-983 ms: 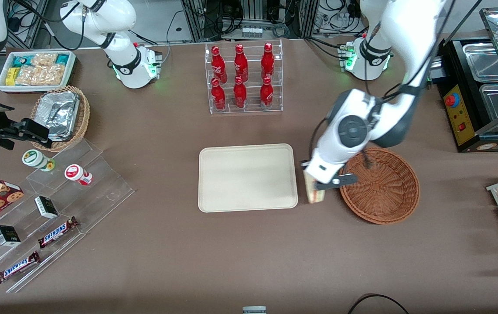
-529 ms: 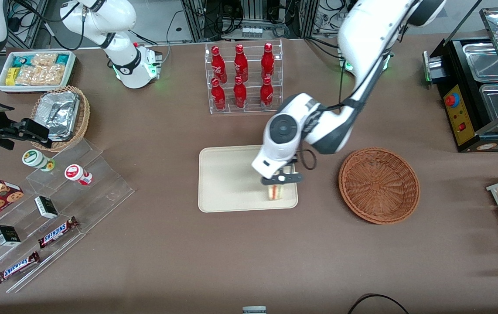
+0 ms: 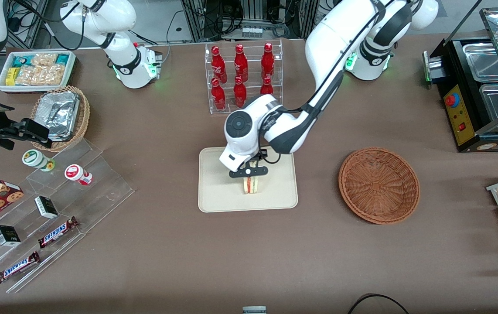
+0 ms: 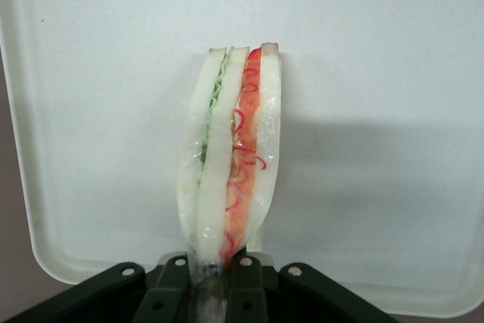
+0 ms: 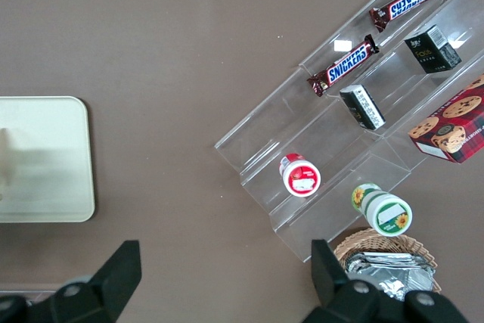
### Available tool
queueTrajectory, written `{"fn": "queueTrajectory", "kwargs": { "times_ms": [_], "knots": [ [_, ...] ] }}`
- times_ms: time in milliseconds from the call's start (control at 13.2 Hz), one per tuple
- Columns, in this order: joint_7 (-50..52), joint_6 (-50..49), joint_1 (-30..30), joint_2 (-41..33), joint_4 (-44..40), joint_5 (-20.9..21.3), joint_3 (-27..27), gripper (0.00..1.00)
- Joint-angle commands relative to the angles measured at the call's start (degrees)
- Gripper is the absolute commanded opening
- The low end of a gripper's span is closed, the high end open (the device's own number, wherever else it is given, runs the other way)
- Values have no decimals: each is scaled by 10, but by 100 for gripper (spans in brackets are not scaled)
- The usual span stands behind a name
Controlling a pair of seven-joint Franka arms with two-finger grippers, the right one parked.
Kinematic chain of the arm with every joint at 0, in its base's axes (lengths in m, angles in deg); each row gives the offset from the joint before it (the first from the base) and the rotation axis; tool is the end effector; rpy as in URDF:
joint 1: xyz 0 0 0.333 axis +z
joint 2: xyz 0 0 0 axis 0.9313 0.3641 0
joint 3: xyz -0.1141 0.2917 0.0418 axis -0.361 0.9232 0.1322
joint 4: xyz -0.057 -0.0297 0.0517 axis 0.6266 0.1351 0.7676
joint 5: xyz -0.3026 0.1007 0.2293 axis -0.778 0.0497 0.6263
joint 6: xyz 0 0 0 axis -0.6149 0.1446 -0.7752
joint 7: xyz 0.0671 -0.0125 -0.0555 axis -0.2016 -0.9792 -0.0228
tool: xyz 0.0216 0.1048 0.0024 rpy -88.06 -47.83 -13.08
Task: Place sandwich from basket to tray
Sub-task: 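Lower the sandwich onto the cream tray and open the left gripper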
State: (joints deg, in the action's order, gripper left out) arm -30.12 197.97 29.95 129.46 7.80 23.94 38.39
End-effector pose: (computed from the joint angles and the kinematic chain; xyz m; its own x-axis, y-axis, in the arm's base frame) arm 0.4966 -0.5416 0.2542 0.9906 0.1014 -0.0917 0.0952 -0.9930 -0.0703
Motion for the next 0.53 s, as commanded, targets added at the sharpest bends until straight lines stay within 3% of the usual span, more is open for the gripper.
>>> {"fn": "queueTrajectory", "kwargs": {
  "times_ms": [0,454],
  "knots": [
    [17,-36,-8,21,-49,13,7,0],
    [60,-24,-8,41,-57,14,7,0]
  ]
}}
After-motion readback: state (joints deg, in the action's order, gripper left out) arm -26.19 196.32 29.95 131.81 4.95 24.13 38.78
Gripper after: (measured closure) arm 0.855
